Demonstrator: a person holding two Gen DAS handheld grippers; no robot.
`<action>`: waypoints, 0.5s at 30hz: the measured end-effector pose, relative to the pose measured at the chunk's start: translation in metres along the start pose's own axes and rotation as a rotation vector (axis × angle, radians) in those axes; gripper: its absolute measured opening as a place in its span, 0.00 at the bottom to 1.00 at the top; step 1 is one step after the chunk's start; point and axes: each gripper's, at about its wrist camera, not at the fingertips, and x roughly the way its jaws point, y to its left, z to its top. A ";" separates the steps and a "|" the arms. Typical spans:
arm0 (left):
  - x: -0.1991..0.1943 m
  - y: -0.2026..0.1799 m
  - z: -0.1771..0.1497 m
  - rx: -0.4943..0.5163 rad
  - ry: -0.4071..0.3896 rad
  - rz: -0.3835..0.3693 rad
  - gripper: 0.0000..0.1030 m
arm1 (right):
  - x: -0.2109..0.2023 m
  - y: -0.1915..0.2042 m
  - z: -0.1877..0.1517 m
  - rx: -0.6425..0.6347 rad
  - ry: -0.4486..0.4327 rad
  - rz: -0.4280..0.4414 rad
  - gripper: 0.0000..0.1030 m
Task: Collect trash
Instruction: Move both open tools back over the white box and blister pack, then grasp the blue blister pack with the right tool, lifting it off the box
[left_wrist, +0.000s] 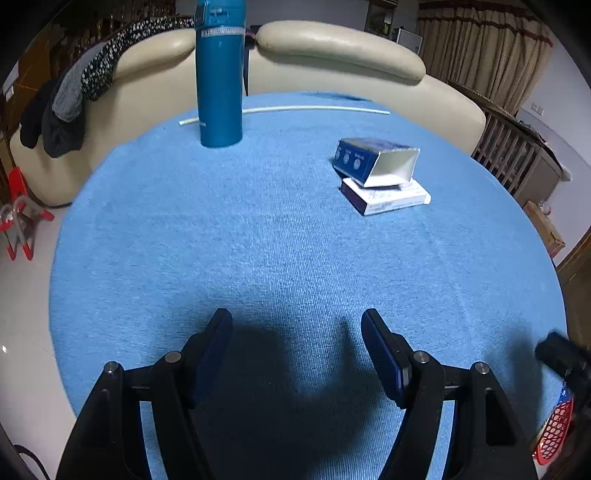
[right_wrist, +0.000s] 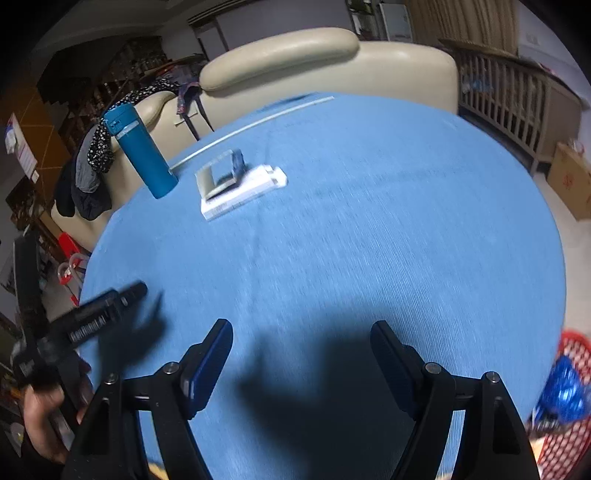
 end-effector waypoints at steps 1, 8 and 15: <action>0.004 0.000 -0.002 -0.002 0.011 -0.003 0.71 | 0.002 0.003 0.006 -0.009 -0.005 0.000 0.78; 0.014 -0.017 -0.013 0.089 -0.010 0.048 0.84 | 0.021 0.029 0.058 -0.070 -0.044 0.014 0.78; 0.018 -0.021 -0.011 0.111 0.006 0.051 0.91 | 0.061 0.057 0.118 -0.120 -0.072 0.041 0.78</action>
